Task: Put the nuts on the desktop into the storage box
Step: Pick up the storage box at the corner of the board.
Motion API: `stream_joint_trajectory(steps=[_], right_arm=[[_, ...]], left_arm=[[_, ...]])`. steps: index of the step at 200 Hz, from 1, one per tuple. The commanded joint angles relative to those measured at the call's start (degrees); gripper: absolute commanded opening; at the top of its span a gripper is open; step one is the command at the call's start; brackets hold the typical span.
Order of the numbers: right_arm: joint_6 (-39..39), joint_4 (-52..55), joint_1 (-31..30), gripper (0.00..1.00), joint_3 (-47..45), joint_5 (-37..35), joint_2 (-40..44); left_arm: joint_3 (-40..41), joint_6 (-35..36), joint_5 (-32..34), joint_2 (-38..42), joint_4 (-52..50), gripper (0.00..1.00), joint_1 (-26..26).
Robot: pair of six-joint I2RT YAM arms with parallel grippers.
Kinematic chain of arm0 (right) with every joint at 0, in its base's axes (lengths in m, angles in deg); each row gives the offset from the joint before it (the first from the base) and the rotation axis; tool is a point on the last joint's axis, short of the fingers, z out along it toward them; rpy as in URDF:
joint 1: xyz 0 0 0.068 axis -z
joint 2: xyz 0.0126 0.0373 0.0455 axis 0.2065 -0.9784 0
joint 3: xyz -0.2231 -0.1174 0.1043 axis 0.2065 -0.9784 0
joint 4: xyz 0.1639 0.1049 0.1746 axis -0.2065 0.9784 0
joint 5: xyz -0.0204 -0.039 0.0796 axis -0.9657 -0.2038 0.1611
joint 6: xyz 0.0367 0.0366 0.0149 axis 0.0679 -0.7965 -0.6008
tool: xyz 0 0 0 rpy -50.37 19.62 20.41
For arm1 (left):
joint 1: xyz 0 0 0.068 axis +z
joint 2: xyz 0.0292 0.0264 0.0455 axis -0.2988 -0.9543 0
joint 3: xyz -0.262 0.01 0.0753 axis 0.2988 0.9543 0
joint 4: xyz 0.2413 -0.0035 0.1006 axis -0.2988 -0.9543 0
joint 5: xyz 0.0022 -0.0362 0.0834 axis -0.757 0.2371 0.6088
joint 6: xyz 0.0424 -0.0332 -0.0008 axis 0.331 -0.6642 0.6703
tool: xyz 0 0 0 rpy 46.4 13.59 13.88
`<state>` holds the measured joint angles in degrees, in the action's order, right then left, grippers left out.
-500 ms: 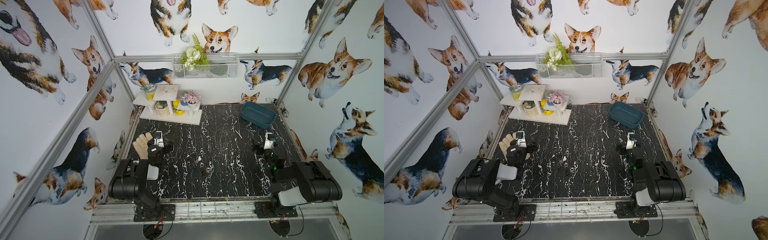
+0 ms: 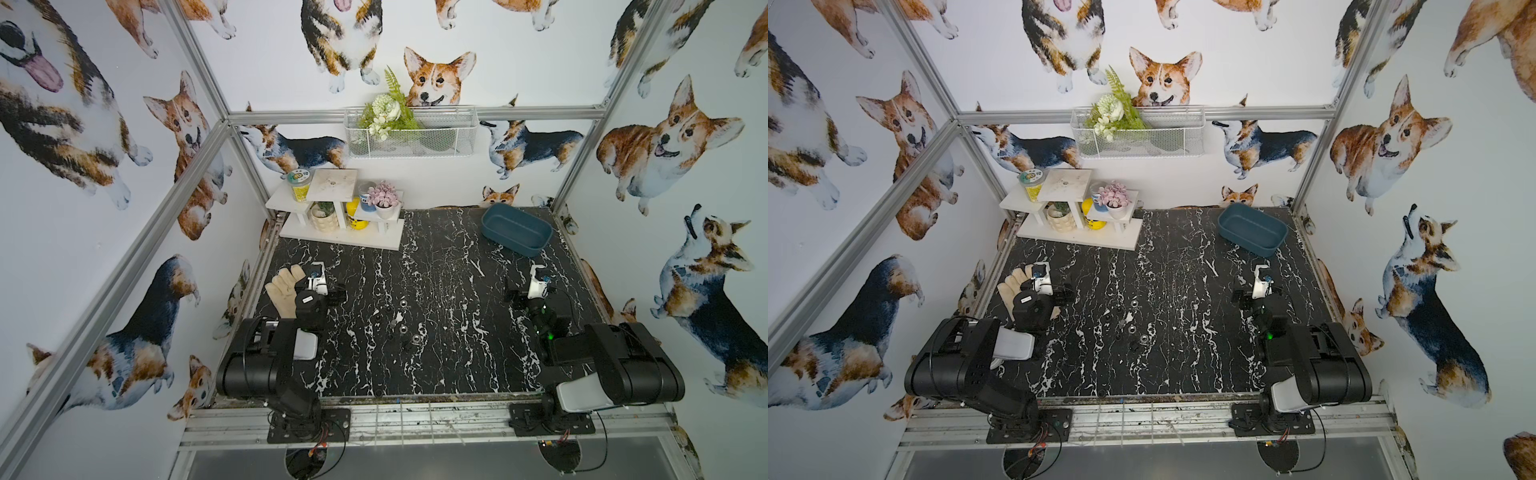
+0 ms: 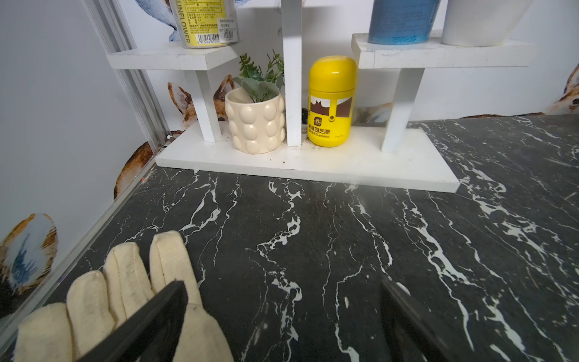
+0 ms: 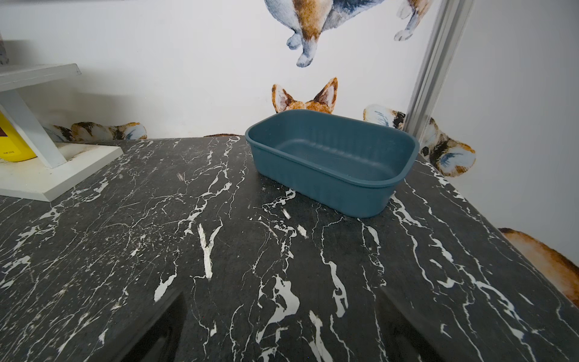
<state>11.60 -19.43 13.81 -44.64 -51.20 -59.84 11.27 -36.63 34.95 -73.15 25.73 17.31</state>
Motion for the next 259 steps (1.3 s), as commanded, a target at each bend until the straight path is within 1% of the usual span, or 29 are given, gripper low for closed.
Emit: stream_joint_trajectory(steps=[1,114,136,146,154,165,177,190,203,209,218,227,231,243,250,259], right_arm=[[-0.49,-1.46,0.09,1.0,0.03,-0.51,0.14],[-0.62,-1.58,0.04,1.0,-0.05,-0.55,0.14],[-1.22,-1.69,0.13,1.0,-0.25,-1.32,1.16],[-1.49,2.52,0.11,1.0,1.2,-1.99,3.47],[-1.6,7.79,0.13,1.0,3.14,-2.16,5.28],[-1.26,13.21,0.13,1.0,5.02,-1.16,7.66],[-1.3,15.23,0.13,1.0,5.5,-0.76,10.18],[-1.73,20.09,0.12,1.0,7.1,-2.38,13.44],[-2.17,26.04,0.08,1.0,9.95,-5.04,16.25],[-3.04,28.39,0.15,1.0,11.42,-6.78,17.09],[-6.02,31.7,0.13,1.0,13.76,-10.36,17.8],[-12.98,36.82,0.14,1.0,16.94,-16.68,18.07],[-16.58,41.35,0.18,1.0,18.8,-18.88,18.07],[-25.89,54.35,0.15,1.0,24.25,-26.19,16.85],[-28.21,58.63,0.21,1.0,26.63,-28.25,15.59],[-28.41,61.93,0.2,1.0,29.08,-28.22,13.74]], left_arm=[[-0.51,-0.14,-0.57,-0.02,-0.25,1.0,0.03],[-0.51,-0.15,-0.67,-0.05,-0.12,1.0,0.01],[-0.24,0.04,-0.75,0.42,-0.11,1.0,0.03],[-0.42,1.14,-0.57,2.19,-1.97,1.0,-0.79],[-1.02,2.2,2.12,4.67,-5.33,1.0,-2.58],[-3.94,2.46,5.52,8.39,-15.07,1.0,-5.02],[-7.76,2.96,6.52,10.28,-23.41,1.0,-7.0],[-9.28,1.94,10.37,11.93,-26.6,1.0,-9.73],[-9.2,0.59,10.56,14.3,-27.14,1.0,-11.75],[-9.48,0.1,11.62,15.44,-28.06,1.0,-12.88],[-10.45,-1.49,13.03,16.7,-30.5,1.0,-14.02],[-12.55,-3.59,12.88,17.99,-34.81,1.0,-14.4],[-13.53,-4.42,12.53,18.53,-37.06,1.0,-14.56],[-16.11,-7.41,8.75,19.74,-42.09,1.0,-14.53],[-17.87,-10.36,6.61,20.33,-45.46,1.0,-14.53],[-20.38,-14.25,4.9,21.24,-50.07,1.0,-14.59]])
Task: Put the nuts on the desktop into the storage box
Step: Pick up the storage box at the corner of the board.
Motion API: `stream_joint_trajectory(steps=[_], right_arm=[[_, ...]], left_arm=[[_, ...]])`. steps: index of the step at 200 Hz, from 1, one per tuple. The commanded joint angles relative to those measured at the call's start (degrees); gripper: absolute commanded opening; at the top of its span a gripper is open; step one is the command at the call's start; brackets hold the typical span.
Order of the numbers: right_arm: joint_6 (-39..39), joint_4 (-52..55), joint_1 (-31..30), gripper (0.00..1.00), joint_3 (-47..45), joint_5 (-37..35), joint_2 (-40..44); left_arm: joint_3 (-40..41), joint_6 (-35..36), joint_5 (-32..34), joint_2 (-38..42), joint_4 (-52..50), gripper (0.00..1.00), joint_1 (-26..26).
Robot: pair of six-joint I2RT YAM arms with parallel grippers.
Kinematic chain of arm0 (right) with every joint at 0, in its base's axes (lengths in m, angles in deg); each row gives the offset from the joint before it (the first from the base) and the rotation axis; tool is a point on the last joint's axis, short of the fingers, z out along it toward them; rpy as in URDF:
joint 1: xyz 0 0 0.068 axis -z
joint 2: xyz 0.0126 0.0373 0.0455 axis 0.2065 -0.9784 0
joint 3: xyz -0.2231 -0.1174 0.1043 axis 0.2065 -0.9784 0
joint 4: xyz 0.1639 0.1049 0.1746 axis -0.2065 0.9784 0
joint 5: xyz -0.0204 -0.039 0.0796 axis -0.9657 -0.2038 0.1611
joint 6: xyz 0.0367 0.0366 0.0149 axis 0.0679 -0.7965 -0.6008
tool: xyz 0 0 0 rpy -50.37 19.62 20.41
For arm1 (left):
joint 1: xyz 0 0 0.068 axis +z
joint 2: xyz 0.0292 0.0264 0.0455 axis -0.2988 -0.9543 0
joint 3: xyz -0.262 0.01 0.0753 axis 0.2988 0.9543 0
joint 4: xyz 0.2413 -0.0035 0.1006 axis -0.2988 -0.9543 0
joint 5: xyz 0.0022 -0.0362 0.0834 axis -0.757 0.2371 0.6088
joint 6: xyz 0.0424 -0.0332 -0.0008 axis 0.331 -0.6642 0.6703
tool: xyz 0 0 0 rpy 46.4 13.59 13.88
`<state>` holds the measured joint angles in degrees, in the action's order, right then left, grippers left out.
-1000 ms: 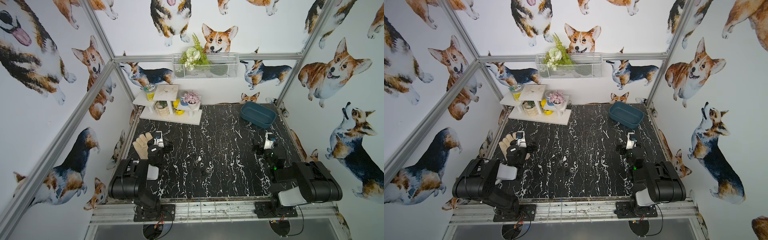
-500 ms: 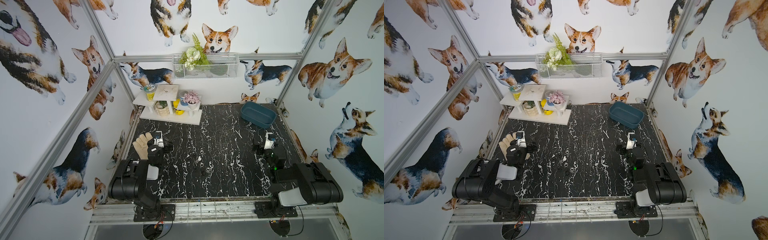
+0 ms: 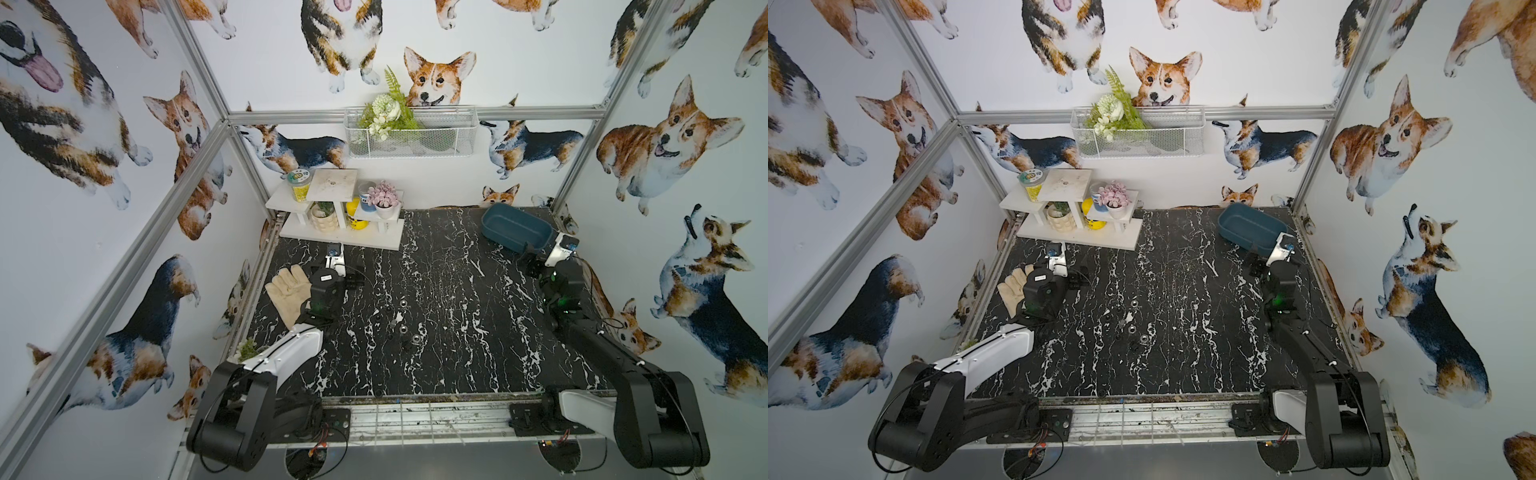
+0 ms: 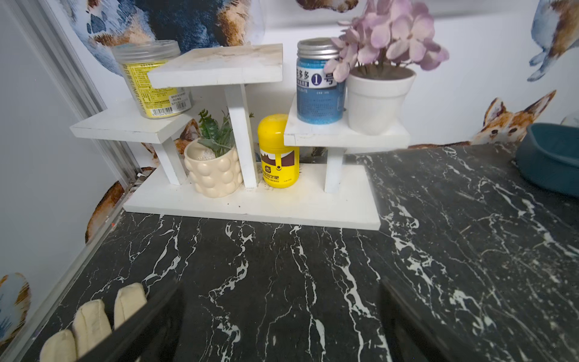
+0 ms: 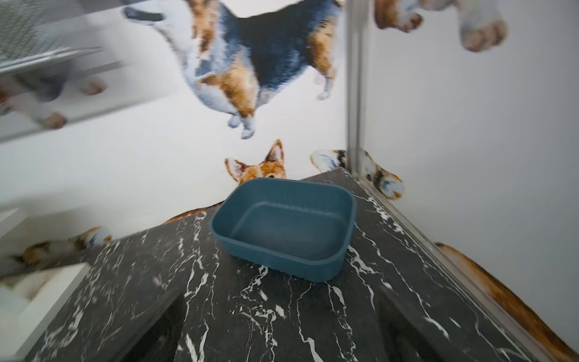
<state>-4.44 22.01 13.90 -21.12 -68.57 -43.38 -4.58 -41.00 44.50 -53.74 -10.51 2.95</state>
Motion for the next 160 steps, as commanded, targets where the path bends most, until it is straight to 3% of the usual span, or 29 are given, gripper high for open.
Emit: stream_joint_trajectory(steps=[1,20,38,47,64,126,160], right_arm=[[-12.39,20.84,0.08,1.0,5.84,-10.74,-2.92],[-11.97,26.61,0.07,1.0,11.29,-8.56,-7.99],[-14.72,32.71,0.35,1.0,16.66,-9.12,-13.08],[-17.11,35.96,0.5,1.0,19.59,-9.9,-15.67],[-20.64,41.17,1.41,1.0,25.75,-9.65,-20.17],[-31.62,50.53,8.45,0.94,39.38,3.41,-32.62],[-31.9,54.91,8.83,0.86,47.91,5.07,-40.78]], left_arm=[[-4.84,-10.37,-4.8,1.97,-14.37,1.0,-0.24],[-9.87,-18.42,-4.37,4.27,-24.27,1.0,-0.22],[-13.23,-31.41,0.85,6.56,-32.88,1.0,0.87],[-13.91,-34.11,-2.49,7.62,-35.13,1.0,3.16],[-14.32,-32.92,-11.02,9.61,-36.43,1.0,6.51],[-12.65,-22.47,-27.66,12.89,-37.5,1.0,5.45],[-12.3,-16.33,-26.31,15.6,-39.26,1.0,2.06]])
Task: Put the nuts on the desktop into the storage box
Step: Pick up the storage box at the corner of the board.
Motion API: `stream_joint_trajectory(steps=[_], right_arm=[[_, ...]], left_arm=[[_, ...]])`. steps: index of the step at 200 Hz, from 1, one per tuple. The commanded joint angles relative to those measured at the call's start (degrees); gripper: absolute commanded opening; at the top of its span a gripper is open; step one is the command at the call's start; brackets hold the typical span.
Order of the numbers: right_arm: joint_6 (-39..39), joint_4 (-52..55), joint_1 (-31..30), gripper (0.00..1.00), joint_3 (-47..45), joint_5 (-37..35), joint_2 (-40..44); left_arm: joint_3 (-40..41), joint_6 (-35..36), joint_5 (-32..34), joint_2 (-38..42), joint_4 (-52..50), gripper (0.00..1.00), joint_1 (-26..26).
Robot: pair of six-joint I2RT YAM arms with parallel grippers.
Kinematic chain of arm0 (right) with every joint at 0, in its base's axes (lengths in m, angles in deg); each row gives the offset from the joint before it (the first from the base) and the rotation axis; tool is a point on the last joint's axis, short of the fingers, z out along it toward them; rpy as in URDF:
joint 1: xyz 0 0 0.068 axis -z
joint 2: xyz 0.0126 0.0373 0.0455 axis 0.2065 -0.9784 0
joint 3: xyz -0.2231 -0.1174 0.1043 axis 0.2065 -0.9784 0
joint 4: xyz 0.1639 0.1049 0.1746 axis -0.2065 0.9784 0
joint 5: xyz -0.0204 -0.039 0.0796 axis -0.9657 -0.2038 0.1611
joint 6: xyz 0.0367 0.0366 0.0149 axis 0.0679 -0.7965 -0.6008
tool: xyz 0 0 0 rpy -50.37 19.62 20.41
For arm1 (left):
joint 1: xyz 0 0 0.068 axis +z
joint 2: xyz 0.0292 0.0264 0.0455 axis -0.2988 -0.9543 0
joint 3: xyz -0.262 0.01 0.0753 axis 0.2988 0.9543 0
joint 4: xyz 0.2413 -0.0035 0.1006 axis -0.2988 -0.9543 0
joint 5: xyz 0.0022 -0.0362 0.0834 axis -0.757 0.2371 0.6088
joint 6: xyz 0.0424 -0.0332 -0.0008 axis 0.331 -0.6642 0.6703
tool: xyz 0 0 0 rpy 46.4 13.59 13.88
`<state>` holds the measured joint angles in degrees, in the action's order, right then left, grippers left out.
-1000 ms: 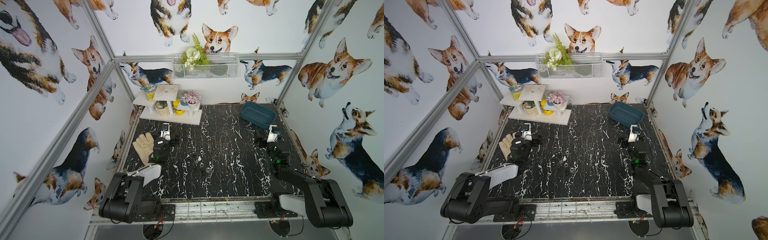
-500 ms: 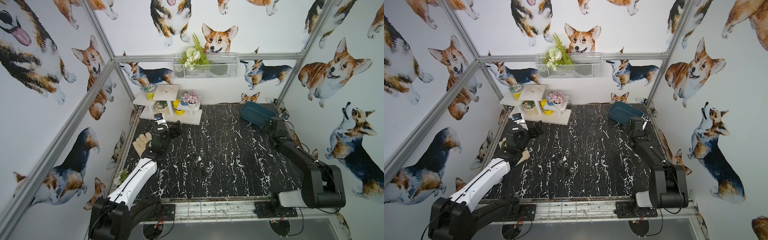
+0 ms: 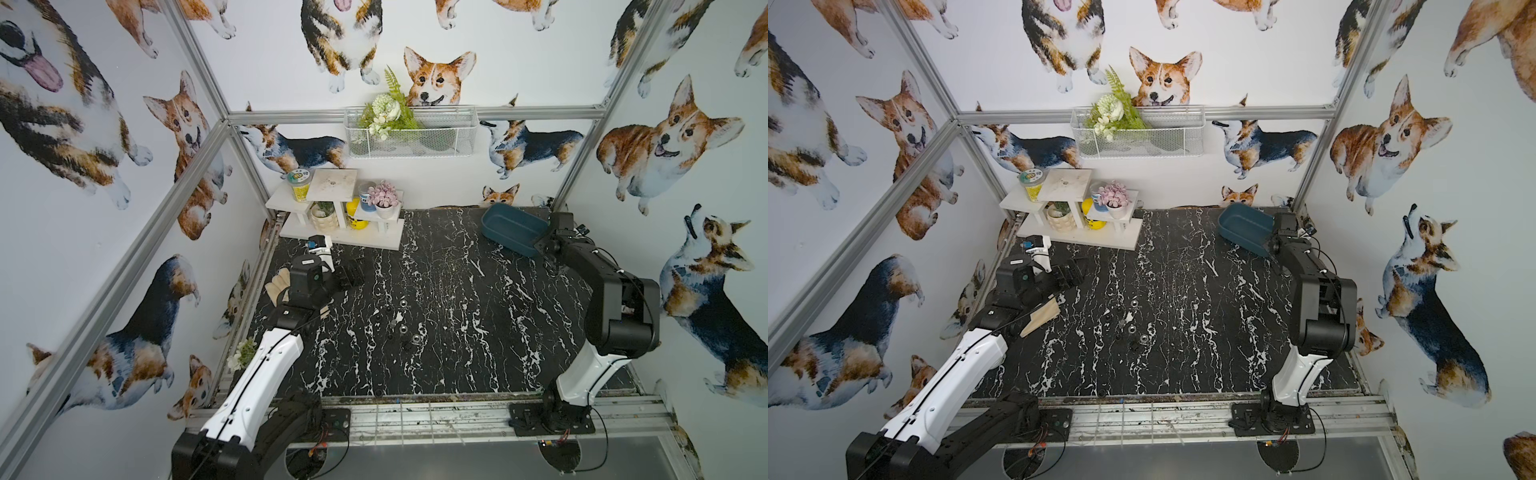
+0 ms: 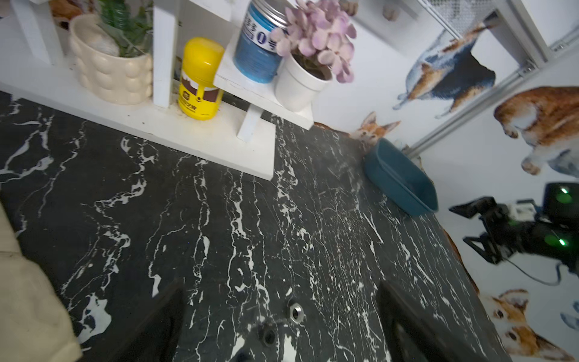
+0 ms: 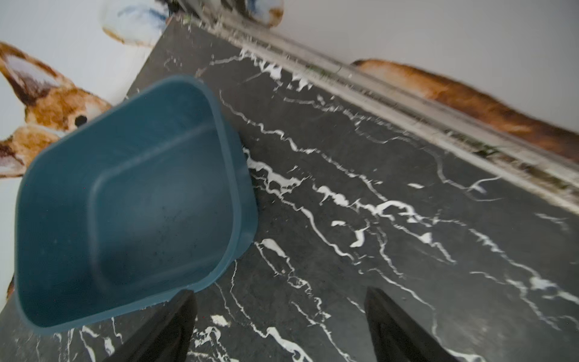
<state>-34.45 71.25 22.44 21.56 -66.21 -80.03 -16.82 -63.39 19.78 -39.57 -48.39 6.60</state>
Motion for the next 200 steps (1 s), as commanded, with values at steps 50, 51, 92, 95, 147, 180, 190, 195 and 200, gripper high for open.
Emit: stream_joint_trajectory(steps=[50,51,92,95,147,180,190,195,200], right_arm=[[-2.27,10.99,0.37,0.77,13.32,1.0,-12.08],[-2.27,10.98,0.37,0.77,13.38,0.94,-12.17],[-0.35,13.17,0.37,0.6,15.25,1.76,-14.04],[-0.25,13.02,0.37,0.56,14.94,1.81,-13.82],[4.81,10.63,-0.05,0.44,7.74,5.36,-8.45],[9.01,8.36,-1.28,0.31,1.31,8.68,-4.3],[9.8,8.49,-2.38,0.3,-0.07,8.73,-3.17],[10.05,8.66,-2.91,0.3,-0.6,8.76,-2.91],[10.28,8.88,-3.58,0.3,-1.21,8.91,-2.37]], left_arm=[[-2.27,1.17,5.51,1.86,-11.58,1.0,-2.06],[-2.33,1.07,5.56,1.84,-11.84,1.0,-2.1],[-4.83,-3.86,9.37,1.04,-25.04,1.0,-2.13],[-4.85,-4.06,9.32,0.97,-25.69,1.0,-2.15],[-5.44,-7.8,9.28,-1.18,-32.38,1.0,-2.05],[-6.95,-10.69,7.26,-3.77,-37.2,1.0,-2.09],[-7.05,-11.04,5.6,-3.89,-38.42,1.0,-2.13],[-7.21,-11.2,5.12,-3.81,-39.03,1.0,-2.13],[-7.42,-11.25,4.48,-3.72,-39.57,1.0,-2.2]])
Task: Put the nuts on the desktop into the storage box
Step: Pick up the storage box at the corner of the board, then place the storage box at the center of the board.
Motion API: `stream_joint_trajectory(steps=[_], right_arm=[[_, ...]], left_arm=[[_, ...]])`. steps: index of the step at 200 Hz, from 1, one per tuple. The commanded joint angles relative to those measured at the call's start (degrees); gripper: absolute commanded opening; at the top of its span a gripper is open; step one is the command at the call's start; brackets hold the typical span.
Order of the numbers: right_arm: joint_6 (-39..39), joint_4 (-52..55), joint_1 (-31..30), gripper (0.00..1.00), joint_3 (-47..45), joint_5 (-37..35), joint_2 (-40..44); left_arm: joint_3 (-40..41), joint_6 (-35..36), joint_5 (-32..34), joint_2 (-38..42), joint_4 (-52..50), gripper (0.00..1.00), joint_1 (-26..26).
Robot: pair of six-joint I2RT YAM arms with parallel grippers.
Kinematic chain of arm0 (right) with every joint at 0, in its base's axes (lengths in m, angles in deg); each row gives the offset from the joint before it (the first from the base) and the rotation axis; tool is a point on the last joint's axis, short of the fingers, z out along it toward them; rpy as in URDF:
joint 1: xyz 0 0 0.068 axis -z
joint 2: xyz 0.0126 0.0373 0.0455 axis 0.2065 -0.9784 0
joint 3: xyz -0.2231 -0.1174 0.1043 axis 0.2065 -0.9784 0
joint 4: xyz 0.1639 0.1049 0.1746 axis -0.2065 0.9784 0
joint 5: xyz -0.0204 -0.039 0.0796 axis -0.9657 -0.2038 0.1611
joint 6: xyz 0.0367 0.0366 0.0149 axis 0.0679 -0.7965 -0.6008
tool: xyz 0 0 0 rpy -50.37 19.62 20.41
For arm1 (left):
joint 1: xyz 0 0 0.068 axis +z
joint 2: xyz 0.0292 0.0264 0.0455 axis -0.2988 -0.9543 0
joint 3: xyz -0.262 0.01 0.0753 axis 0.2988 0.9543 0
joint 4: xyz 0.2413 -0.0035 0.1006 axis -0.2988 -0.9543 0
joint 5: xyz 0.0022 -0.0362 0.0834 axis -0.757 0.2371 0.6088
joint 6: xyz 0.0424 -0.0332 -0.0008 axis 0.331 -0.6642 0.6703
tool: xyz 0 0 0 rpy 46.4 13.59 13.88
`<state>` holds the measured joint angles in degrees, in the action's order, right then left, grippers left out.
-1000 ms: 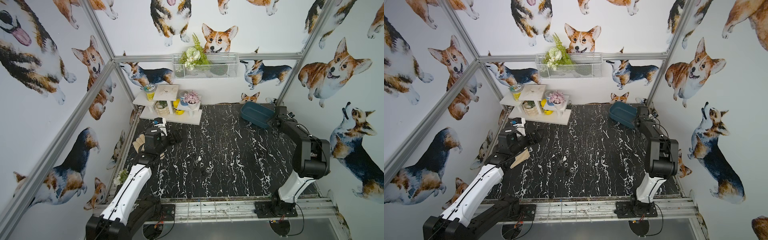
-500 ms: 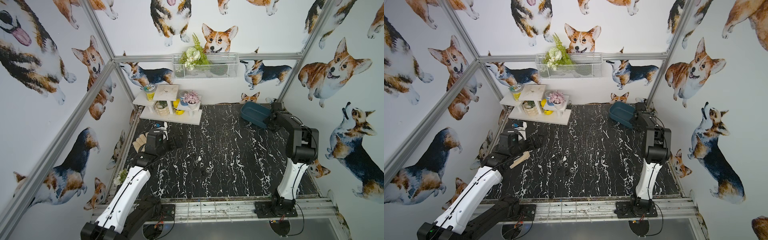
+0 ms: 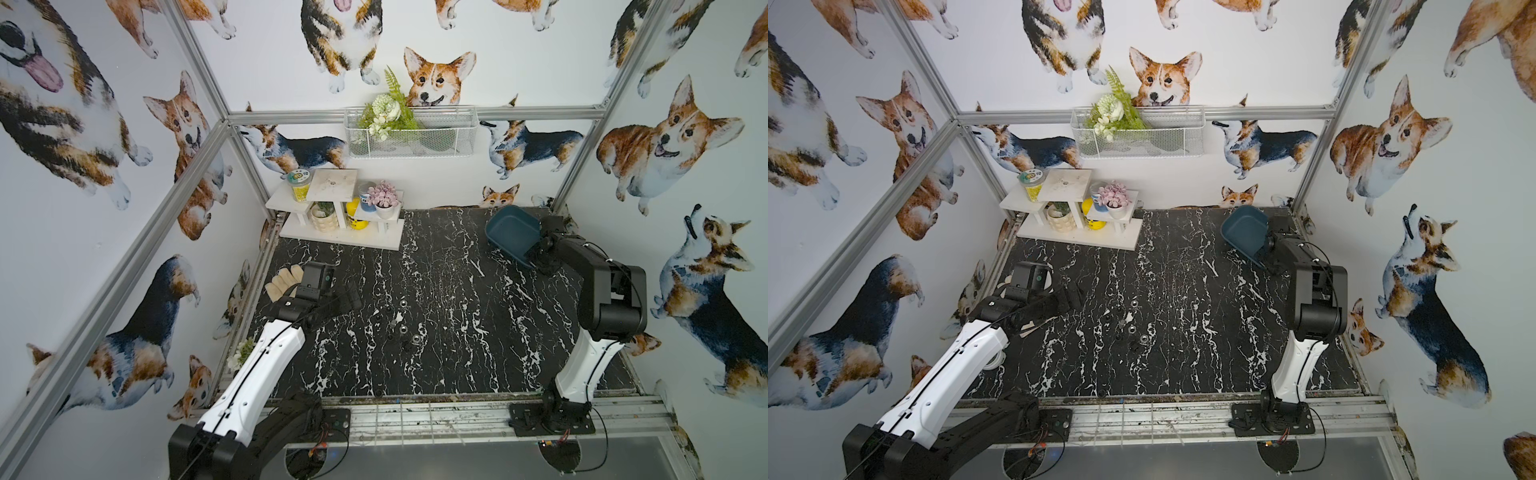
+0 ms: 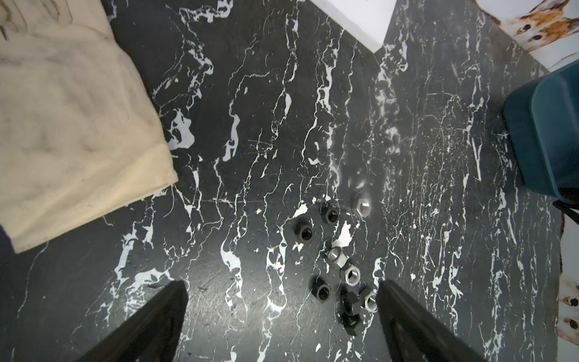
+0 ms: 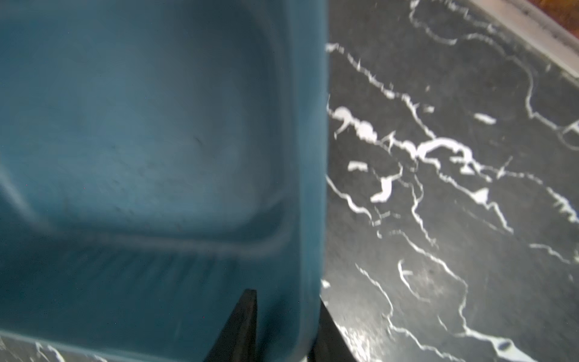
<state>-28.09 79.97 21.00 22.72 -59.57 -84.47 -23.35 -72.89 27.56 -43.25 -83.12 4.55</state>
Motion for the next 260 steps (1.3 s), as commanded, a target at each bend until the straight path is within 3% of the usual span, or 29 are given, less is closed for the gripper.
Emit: stream_joint_trajectory(steps=[1,60,75,114,154,201,246,253,260], right_arm=[[3.93,0.24,-2.31,0.3,-2.43,2.3,2.17],[5.13,-0.01,-10.47,0.25,-8.47,5.26,7.89],[5.22,-0.55,-12.21,0.19,-9.63,6.36,9.4],[5.94,-1.71,-15.41,0.19,-11.95,12.51,11.81],[5.49,-3.09,-18.69,0.21,-14.46,13.79,14.05],[7.33,-3.85,-18.77,0.38,-12.49,16.92,14.39],[12.6,-4.26,-18.84,0.56,-8.17,17.4,19.5],[14.35,-4.66,-18.92,0.62,-7.94,18.2,20.51],[16.24,-4.94,-19.08,0.76,-7.72,19.04,21.58]], left_arm=[[-0.96,-1.74,-3.35,0.0,-4.95,1.0,-0.2],[0.32,-1.54,0.17,1.97,-6.0,1.0,-3.81],[1.64,-2.04,-0.08,1.98,-5.25,1.0,-4.44],[2.48,-1.68,-0.13,1.78,-5.34,1.0,-7.19],[2.16,0.36,0.56,2.15,-8.67,1.0,-9.25],[2.89,0.13,-1.76,1.4,-11.35,1.0,-15.93],[1.95,-1.75,0.74,-2.9,-13.59,1.0,-27.3],[1.95,-2.14,1.24,-3.76,-13.88,1.0,-28.69],[1.78,-2.46,1.62,-4.76,-14.3,1.0,-29.74]])
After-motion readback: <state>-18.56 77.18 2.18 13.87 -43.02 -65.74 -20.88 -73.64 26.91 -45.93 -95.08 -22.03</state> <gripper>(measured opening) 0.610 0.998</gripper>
